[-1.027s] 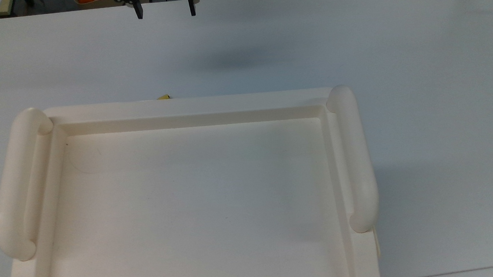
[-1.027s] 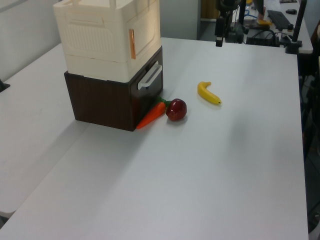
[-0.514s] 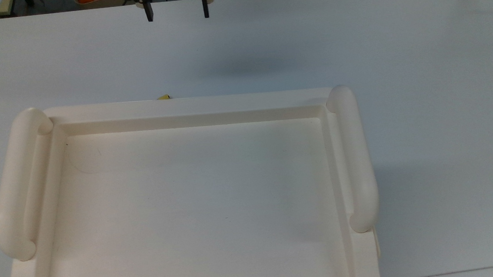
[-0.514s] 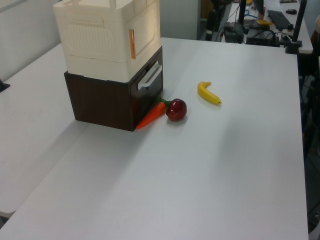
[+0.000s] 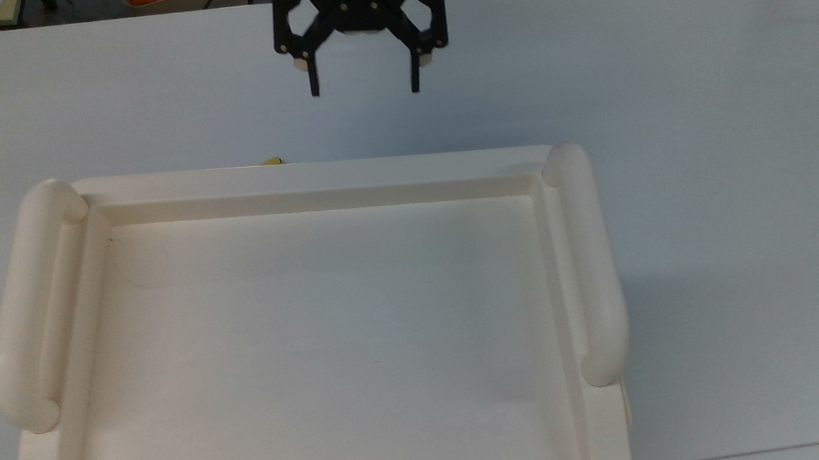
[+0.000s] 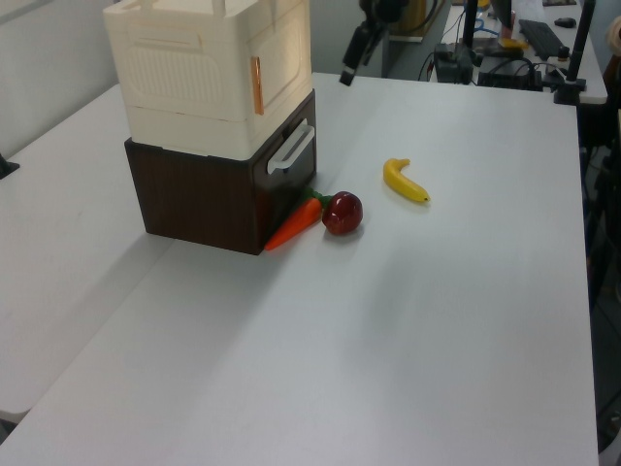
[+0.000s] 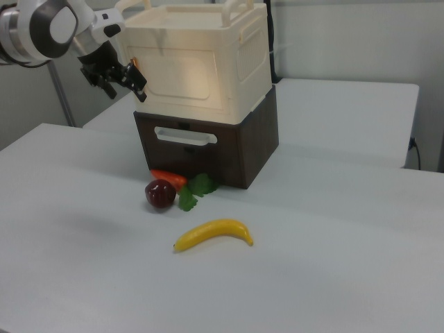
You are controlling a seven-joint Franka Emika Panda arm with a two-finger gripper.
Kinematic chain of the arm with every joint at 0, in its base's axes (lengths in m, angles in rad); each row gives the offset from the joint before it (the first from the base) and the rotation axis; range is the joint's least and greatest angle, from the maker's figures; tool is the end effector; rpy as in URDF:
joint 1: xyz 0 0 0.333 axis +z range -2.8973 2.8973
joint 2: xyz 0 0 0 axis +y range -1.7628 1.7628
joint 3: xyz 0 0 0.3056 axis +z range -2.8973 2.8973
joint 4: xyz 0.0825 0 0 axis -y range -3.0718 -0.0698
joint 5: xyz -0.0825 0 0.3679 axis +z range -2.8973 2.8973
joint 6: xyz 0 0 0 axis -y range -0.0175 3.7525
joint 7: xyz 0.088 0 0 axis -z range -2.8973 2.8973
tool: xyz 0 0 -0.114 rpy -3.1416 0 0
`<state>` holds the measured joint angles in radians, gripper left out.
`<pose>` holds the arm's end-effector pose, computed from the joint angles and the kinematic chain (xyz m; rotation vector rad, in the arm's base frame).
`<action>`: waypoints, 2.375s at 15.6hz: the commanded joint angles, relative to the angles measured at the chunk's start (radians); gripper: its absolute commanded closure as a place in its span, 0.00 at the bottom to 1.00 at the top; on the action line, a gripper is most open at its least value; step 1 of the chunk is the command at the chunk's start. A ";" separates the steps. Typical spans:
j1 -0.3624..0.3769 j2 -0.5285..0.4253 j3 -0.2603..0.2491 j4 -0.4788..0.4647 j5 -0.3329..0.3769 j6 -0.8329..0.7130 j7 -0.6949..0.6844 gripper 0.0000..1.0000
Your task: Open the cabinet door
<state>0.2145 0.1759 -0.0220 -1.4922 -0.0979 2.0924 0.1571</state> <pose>0.6251 0.1176 0.5985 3.0443 0.1022 0.6723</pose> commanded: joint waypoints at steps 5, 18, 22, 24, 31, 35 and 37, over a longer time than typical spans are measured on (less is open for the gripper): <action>0.017 0.138 -0.006 0.110 -0.036 0.266 0.021 0.00; 0.065 0.226 -0.006 0.105 -0.132 0.555 0.030 0.36; 0.066 0.226 -0.007 0.102 -0.135 0.555 0.062 0.49; 0.068 0.226 -0.007 0.102 -0.135 0.555 0.062 0.58; 0.069 0.215 -0.006 0.099 -0.154 0.552 0.064 0.83; 0.071 0.179 -0.006 0.060 -0.149 0.545 0.065 0.91; 0.071 0.163 -0.006 0.046 -0.149 0.525 0.093 0.91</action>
<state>0.2786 0.3875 -0.0203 -1.4063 -0.2243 2.6350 0.2103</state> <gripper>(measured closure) 0.859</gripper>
